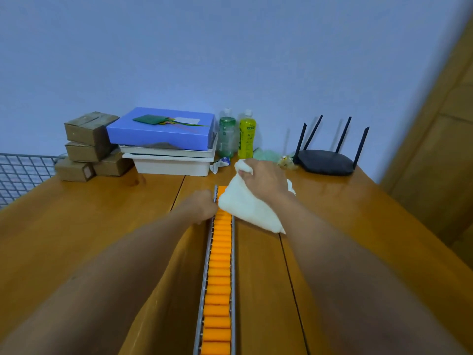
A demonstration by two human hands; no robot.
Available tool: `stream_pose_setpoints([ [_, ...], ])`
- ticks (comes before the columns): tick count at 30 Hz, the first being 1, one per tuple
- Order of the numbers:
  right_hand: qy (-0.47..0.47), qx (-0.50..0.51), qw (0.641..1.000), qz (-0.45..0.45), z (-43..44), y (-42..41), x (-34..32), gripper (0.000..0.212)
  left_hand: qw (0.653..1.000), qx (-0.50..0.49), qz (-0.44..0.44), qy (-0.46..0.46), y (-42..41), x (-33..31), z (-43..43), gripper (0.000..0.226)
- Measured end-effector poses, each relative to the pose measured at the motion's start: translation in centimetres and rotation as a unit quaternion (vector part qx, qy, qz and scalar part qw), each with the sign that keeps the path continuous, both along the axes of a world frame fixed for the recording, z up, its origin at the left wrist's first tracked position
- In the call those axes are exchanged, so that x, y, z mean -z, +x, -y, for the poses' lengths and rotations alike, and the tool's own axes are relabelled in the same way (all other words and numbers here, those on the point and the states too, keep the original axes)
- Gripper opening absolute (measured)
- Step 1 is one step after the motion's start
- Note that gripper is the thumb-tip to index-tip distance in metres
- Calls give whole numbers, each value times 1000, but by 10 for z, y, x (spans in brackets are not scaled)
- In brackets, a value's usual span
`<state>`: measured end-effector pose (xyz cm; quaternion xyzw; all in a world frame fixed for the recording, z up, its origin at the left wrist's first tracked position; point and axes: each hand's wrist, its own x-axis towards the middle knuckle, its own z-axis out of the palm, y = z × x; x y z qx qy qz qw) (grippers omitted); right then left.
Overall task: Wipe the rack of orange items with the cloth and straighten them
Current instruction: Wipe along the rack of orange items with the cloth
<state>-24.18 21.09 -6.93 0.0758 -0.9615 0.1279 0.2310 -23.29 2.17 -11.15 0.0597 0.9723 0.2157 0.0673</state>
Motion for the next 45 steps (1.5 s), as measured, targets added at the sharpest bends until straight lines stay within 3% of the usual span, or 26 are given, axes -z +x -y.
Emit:
stream_pose_setpoints([
  [5, -67, 139, 988, -11, 22, -30, 9, 46, 998, 2, 26, 50, -15, 8, 3, 16],
  [9, -123, 204, 969, 61, 38, -51, 21, 67, 993, -1, 42, 112, -22, 13, 9, 22],
  [11, -101, 185, 970, 119, 44, -53, 32, 89, 990, 6, 45, 130, -23, 15, 12, 21],
  [13, -3, 168, 978, 122, 47, -50, 41, 101, 989, 14, 47, 143, -23, 15, 13, 19],
  [16, 86, 69, 989, 94, 44, -47, 50, 91, 987, 16, 48, 151, -25, 16, 15, 19],
  [20, 82, -66, 985, 136, 38, -48, 63, 60, 986, 10, 52, 156, -26, 14, 15, 18],
  [23, 32, -70, 988, 130, 36, -51, 65, 48, 985, 7, 57, 161, -27, 15, 15, 17],
  [30, 28, -72, 992, 103, 50, -59, 60, 36, 977, -5, 60, 204, -24, 17, 17, 16],
  [45, -48, 41, 994, 88, 29, -27, 64, 27, 975, 4, 72, 209, -18, 16, 19, 17],
])
